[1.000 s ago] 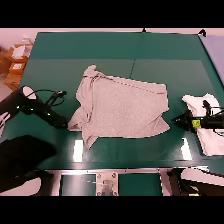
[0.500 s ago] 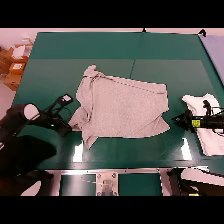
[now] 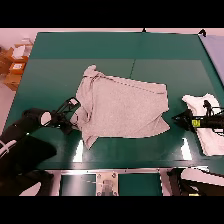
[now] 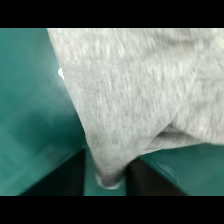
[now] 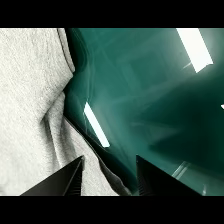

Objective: Fold the shirts.

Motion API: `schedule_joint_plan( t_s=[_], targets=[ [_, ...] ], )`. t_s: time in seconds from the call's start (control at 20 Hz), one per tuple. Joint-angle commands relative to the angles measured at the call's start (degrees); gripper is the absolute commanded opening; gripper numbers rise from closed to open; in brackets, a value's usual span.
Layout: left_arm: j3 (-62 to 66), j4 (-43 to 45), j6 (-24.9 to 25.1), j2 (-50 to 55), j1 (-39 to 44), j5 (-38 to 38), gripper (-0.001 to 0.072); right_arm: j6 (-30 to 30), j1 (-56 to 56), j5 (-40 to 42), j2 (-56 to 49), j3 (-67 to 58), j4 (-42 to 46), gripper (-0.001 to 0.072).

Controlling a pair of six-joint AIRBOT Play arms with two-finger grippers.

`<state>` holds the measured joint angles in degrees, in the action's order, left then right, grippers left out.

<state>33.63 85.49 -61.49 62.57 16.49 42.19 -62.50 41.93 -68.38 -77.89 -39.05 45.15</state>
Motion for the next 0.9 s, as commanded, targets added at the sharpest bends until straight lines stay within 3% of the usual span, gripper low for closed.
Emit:
schedule_joint_plan(
  t_s=[0.0,0.05,0.15,0.35,0.5,0.75,0.8,0.85],
  targets=[
    [1.7,0.0,-3.1,0.8,0.2,0.7,0.0064,0.0,0.0,0.0,0.0,0.0,-0.1,0.0399],
    [2.6,-0.1,-3.1,0.8,0.2,3.5,0.0026,0.0,0.0,0.1,0.0,0.0,0.0,0.0399],
    [5.8,-0.8,-2.8,0.7,0.2,11.0,0.0026,0.0,0.0,0.8,0.0,0.0,0.0,0.0398],
    [10.4,-18.9,9.5,0.7,-4.8,27.8,0.0026,0.0,0.0,1.1,-0.1,0.1,1.1,0.0401],
    [10.4,-27.2,14.8,3.3,-13.0,37.0,0.0026,-0.1,0.0,1.0,-0.1,0.1,3.3,0.0447],
    [10.4,-40.8,21.4,13.7,-20.0,38.8,0.0036,-0.5,0.0,1.0,-0.1,0.1,3.4,0.0447],
    [10.4,-40.4,21.3,15.0,-20.0,38.9,0.0199,-0.5,0.0,0.8,-0.1,0.1,3.4,0.0447],
    [10.4,-39.3,20.9,15.6,-20.0,38.7,0.0558,-0.5,0.0,0.6,-0.1,0.1,3.4,0.0447]
  ],
)
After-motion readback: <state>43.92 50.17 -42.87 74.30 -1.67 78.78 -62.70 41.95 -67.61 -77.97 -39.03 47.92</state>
